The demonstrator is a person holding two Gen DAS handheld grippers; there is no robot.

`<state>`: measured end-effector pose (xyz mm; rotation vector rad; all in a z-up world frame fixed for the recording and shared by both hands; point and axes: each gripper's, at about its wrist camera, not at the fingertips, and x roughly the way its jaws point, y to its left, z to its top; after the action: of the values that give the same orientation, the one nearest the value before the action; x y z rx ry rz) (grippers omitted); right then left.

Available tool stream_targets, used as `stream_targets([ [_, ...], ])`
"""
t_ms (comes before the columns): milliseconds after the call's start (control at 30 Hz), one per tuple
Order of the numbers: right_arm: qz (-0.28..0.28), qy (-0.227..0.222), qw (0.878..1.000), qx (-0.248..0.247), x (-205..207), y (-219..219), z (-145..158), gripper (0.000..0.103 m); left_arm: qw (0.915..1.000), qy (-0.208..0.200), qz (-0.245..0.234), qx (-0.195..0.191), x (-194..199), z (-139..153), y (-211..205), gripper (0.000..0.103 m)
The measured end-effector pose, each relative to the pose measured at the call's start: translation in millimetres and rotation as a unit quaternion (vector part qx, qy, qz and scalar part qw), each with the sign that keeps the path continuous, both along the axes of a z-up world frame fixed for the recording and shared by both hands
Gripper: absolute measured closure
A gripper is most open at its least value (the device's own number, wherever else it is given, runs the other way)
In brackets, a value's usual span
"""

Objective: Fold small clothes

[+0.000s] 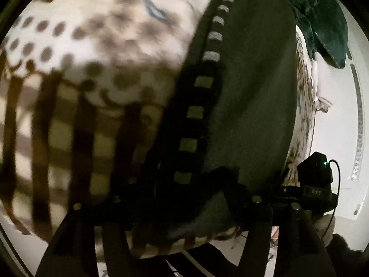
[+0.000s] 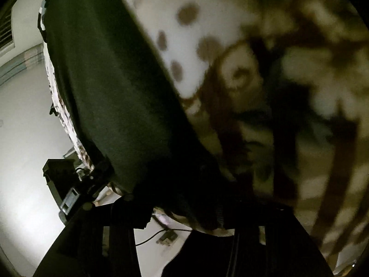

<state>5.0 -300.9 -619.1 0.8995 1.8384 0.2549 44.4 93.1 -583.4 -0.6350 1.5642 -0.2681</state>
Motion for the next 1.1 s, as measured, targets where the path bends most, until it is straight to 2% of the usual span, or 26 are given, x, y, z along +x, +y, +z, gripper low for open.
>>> stream_targets([
  [67,0.001,-0.002,1.0,0.003,1,6,1,0.054,0.9999,-0.01,0.005,0.009,-2,4,-5,0.045],
  [100,0.003,-0.004,1.0,0.002,2,8,2,0.054,0.9998,-0.016,0.007,0.012,-4,7,-8,0.049],
  [133,0.005,-0.007,1.0,0.001,1,10,4,0.056,0.9996,-0.021,0.002,0.019,-6,11,-12,0.082],
  [167,0.004,-0.013,1.0,-0.002,0,13,10,0.074,0.9995,-0.02,-0.001,0.025,-9,14,-14,0.094],
  [200,0.003,-0.016,1.0,-0.002,-3,16,14,0.085,0.9994,-0.023,0.005,0.026,-10,17,-14,0.094],
  [267,-0.014,-0.02,1.0,0.003,-8,16,22,0.092,0.9992,-0.024,0.02,0.027,-13,26,-12,0.094],
  [467,-0.037,-0.068,0.997,0.019,-6,23,82,0.094,0.997,-0.036,0.063,-0.026,-10,74,-7,0.095],
  [567,-0.049,-0.099,0.993,0.037,7,33,119,0.094,0.9945,-0.053,0.075,-0.049,2,101,-5,0.095],
  [633,-0.053,-0.121,0.99,0.045,22,20,144,0.094,0.9919,-0.07,0.085,-0.064,18,118,-1,0.095],
  [767,-0.055,-0.184,0.98,0.052,81,33,192,0.094,0.9819,-0.101,0.115,-0.112,70,144,7,0.095],
  [867,-0.066,-0.216,0.973,0.055,139,36,212,0.094,0.9748,-0.117,0.136,-0.132,117,154,16,0.095],
  [1000,-0.083,-0.247,0.965,0.041,228,23,217,0.094,0.9698,-0.126,0.15,-0.145,185,149,26,0.095],
  [1067,-0.086,-0.254,0.963,0.03,265,13,210,0.094,0.9694,-0.122,0.154,-0.147,222,142,30,0.095],
  [1100,-0.092,-0.255,0.962,0.019,297,16,203,0.094,0.9701,-0.117,0.152,-0.148,244,135,30,0.095],
])
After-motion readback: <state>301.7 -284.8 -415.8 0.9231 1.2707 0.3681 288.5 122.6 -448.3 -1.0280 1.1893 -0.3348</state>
